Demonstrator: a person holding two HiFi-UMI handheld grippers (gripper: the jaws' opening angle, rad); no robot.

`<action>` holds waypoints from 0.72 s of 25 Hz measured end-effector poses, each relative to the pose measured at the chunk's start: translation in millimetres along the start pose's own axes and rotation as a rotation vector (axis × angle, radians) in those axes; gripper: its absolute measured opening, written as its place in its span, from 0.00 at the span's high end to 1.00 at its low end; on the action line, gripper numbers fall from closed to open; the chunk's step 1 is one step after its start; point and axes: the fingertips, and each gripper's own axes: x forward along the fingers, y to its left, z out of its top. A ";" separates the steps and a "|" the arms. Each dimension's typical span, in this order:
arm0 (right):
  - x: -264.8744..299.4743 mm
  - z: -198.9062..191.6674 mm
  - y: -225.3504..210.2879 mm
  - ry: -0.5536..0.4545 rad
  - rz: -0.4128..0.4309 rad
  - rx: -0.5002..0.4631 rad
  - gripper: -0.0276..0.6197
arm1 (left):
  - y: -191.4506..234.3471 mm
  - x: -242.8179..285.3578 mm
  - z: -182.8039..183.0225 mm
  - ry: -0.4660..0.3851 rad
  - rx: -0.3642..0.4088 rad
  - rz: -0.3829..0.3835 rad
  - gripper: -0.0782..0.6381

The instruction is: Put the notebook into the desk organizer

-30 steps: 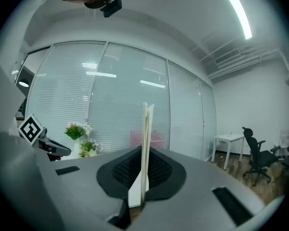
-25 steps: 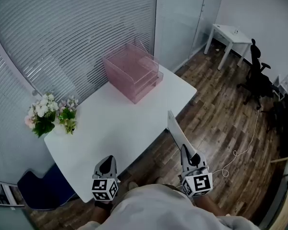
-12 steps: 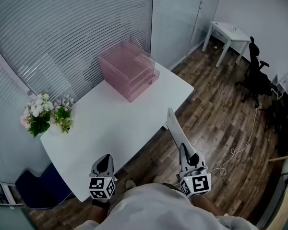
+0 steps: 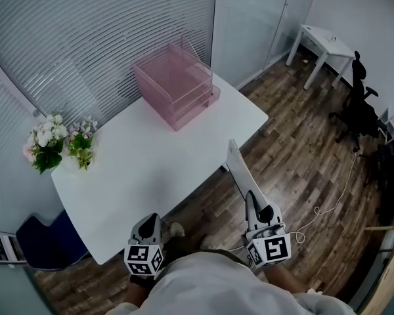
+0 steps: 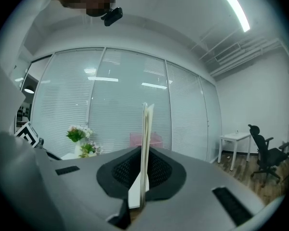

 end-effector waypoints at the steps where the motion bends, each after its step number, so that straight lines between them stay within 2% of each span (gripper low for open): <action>1: 4.6 -0.7 -2.5 0.001 0.003 0.004 0.93 | 0.0 1.2 -3.4 0.011 -0.003 0.003 0.88; 5: 35.1 1.0 -10.5 -0.011 0.011 0.005 0.93 | 13.1 18.9 1.1 0.015 -0.020 0.022 0.88; 9: 72.7 8.3 -12.2 -0.013 0.006 -0.004 0.93 | 31.5 53.1 12.0 0.010 -0.041 0.008 0.88; 18: 175.0 44.1 -30.3 -0.043 -0.015 -0.087 0.93 | 73.7 134.8 69.4 -0.040 -0.064 -0.054 0.88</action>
